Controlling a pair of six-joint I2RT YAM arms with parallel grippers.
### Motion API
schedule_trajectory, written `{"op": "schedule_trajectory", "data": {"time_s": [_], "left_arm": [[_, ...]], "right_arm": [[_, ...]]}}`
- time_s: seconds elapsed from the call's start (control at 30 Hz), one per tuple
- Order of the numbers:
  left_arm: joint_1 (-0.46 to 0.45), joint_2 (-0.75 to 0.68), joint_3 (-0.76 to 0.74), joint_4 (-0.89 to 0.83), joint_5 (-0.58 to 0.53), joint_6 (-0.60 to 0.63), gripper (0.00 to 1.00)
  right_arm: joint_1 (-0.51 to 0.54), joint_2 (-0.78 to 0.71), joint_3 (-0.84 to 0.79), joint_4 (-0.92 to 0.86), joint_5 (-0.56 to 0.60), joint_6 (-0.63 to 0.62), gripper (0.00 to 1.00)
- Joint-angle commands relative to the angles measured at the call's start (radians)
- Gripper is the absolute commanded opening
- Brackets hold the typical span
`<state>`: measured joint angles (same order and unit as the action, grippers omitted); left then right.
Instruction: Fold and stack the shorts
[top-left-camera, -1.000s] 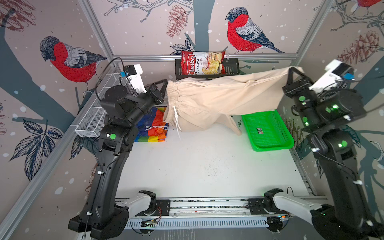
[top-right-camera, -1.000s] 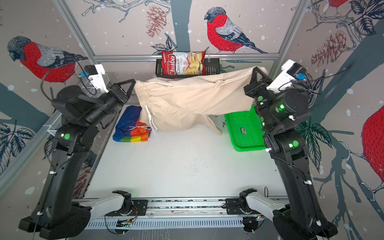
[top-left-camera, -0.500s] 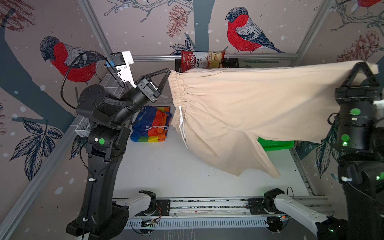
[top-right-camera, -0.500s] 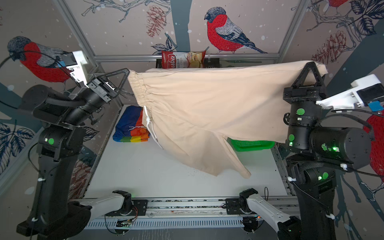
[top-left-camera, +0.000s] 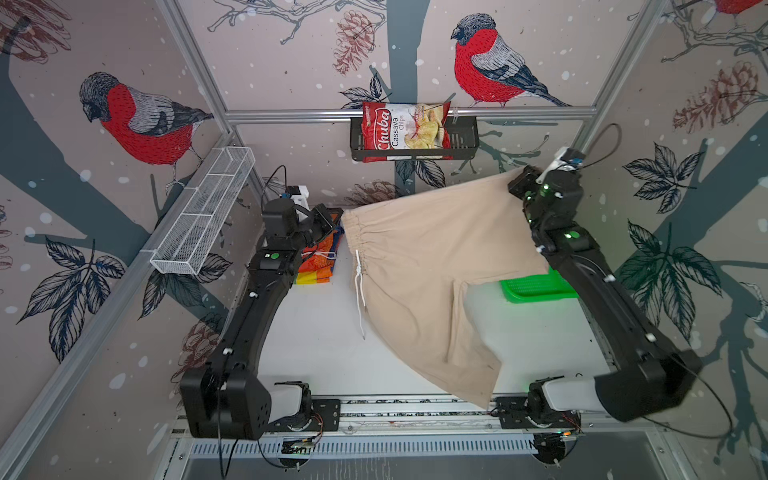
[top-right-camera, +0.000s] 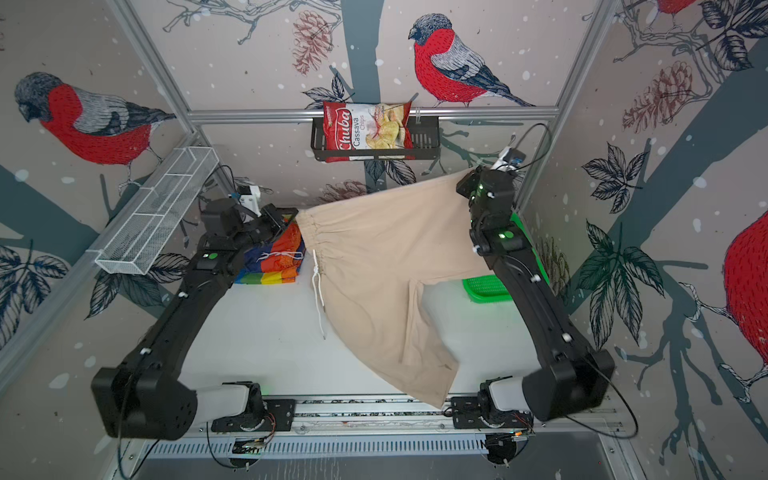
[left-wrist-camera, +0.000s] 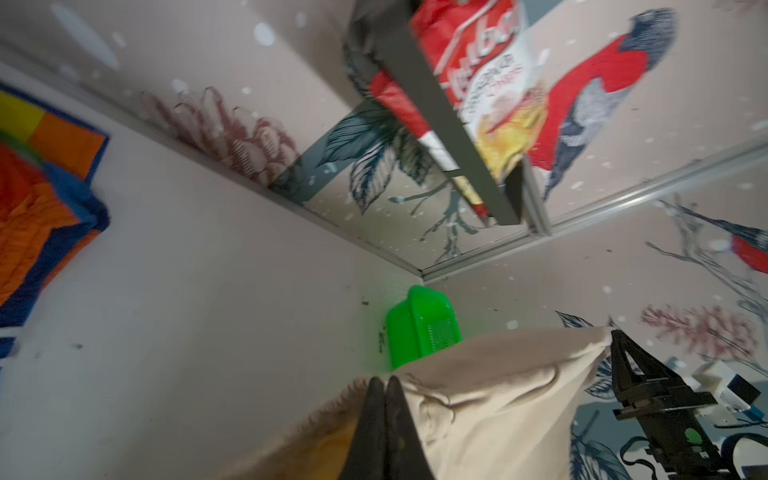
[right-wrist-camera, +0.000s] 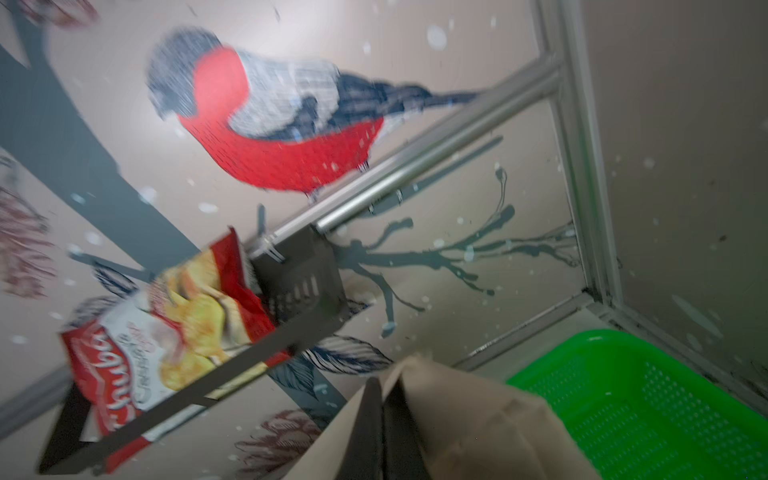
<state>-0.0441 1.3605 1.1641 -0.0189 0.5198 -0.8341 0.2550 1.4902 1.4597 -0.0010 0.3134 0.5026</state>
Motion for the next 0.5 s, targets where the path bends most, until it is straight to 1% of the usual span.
{"op": "schedule_trajectory", "data": {"time_s": [0.0,0.07,0.13,0.2,0.3,0.37,0.47], "left_arm": [[0.010,0.108,0.017,0.221,-0.040,0.007,0.00],[0.017,0.207,0.066,0.233,-0.046,0.016,0.00],[0.022,0.303,0.137,0.204,-0.098,0.043,0.00],[0.023,0.393,0.208,0.199,-0.121,0.065,0.00],[0.023,0.526,0.338,0.132,-0.134,0.089,0.00],[0.022,0.588,0.389,0.099,-0.142,0.101,0.00],[0.017,0.639,0.398,0.111,-0.134,0.096,0.00]], "right_arm": [[-0.034,0.171,0.097,0.097,-0.094,0.036,0.00],[-0.044,0.310,0.212,0.083,-0.141,0.037,0.00],[-0.043,0.459,0.361,0.041,-0.176,0.035,0.00],[-0.040,0.585,0.500,-0.010,-0.218,0.042,0.00],[-0.030,0.725,0.671,-0.090,-0.275,0.046,0.00],[-0.017,0.766,0.696,-0.101,-0.280,0.031,0.00],[-0.005,0.785,0.677,-0.081,-0.272,0.014,0.00]]}}
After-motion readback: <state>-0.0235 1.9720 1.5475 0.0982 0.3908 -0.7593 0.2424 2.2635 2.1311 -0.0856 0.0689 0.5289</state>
